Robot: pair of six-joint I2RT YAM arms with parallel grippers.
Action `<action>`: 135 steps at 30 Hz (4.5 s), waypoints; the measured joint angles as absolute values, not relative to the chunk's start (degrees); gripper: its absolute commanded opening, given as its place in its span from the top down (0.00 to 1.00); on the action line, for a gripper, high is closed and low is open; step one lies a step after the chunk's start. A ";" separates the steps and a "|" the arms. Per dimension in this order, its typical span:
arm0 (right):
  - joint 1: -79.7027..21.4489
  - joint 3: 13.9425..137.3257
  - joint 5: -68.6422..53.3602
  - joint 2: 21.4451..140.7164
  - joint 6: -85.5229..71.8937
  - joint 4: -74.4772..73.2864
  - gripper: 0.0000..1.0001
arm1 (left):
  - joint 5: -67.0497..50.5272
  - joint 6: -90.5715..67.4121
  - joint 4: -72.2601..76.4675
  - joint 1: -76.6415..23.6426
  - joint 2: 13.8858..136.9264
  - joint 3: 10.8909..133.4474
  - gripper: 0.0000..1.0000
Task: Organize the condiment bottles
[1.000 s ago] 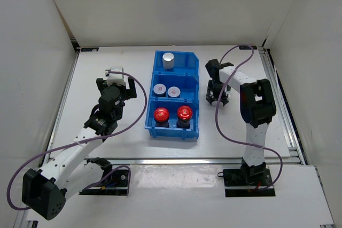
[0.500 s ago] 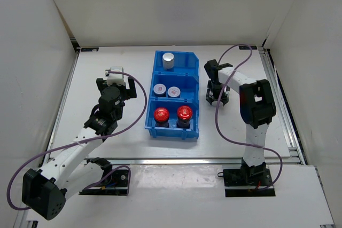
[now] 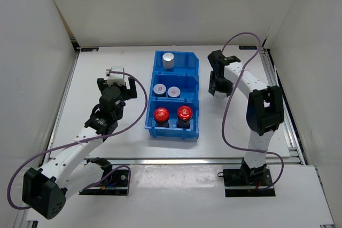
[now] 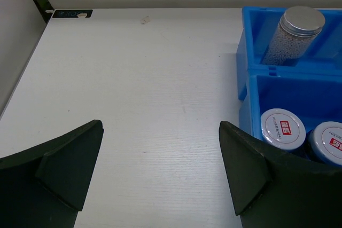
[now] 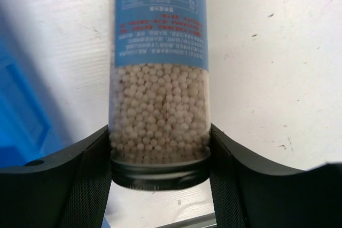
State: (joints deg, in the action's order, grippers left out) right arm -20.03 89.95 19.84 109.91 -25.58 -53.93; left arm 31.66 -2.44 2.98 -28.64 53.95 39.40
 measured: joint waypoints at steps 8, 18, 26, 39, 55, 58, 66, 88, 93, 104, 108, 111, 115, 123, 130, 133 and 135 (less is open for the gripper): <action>-20.08 93.84 19.99 108.81 -24.32 -55.92 0.98 | 31.57 -2.44 3.01 -28.64 53.95 39.40 0.00; -20.27 98.52 21.85 108.90 -23.00 -58.78 0.98 | 31.44 -2.44 2.98 -28.64 53.95 39.57 0.00; -20.29 101.75 23.20 109.58 -22.22 -59.88 1.00 | 31.44 -2.44 2.98 -28.64 53.98 39.94 0.00; -20.27 118.06 18.48 114.17 -21.12 -62.08 1.00 | 31.44 -2.44 2.96 -28.64 53.98 39.99 0.00; -20.34 137.27 2.17 128.57 -22.13 -62.04 1.00 | 31.44 -2.44 2.96 -28.64 53.95 40.03 0.00; -20.34 139.79 -0.14 131.44 -22.52 -61.60 1.00 | 31.44 -2.44 2.98 -28.64 53.95 40.03 0.00; -20.36 143.17 -2.96 135.63 -23.20 -60.38 1.00 | 31.46 -2.39 2.98 -28.64 53.95 40.03 0.00; -21.15 146.06 -2.24 138.34 -23.31 -59.86 0.73 | 31.48 -2.39 2.98 -28.64 53.95 40.03 0.00; -21.41 146.15 -2.11 139.06 -23.29 -59.81 0.60 | 31.48 -2.39 2.98 -28.64 53.95 40.03 0.00; -21.78 146.17 -1.39 139.24 -22.68 -59.57 0.33 | 31.46 -2.26 3.03 -28.64 53.95 40.03 0.00; -22.00 146.41 -1.23 139.24 -22.41 -58.37 0.28 | 31.48 -2.15 3.03 -28.64 53.95 40.03 0.00; -22.15 147.02 -1.26 139.24 -22.39 -56.95 0.26 | 31.46 -2.11 3.03 -28.64 53.95 40.03 0.00; -22.28 147.28 -1.28 139.24 -22.31 -55.70 0.23 | 31.48 -1.98 3.03 -28.64 53.95 40.03 0.00; -22.52 147.04 0.32 138.93 -22.11 -54.94 0.03 | 31.48 -1.96 3.03 -28.64 53.95 40.03 0.00; -22.90 133.75 7.42 126.78 -21.50 -54.00 0.00 | 31.77 -1.50 3.05 -28.64 53.89 40.05 0.00; -23.57 124.20 10.92 116.44 -20.29 -52.90 0.00 | 32.16 -1.19 3.05 -28.67 53.91 40.05 0.00; -23.99 117.54 12.45 109.12 -19.79 -51.24 0.00 | 32.45 -0.82 3.09 -28.69 53.98 40.05 0.00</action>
State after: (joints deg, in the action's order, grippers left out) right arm -23.99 117.54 12.45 109.12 -19.79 -51.24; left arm 32.45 -0.82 3.09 -28.69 53.98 40.05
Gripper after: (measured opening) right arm 0.998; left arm 0.998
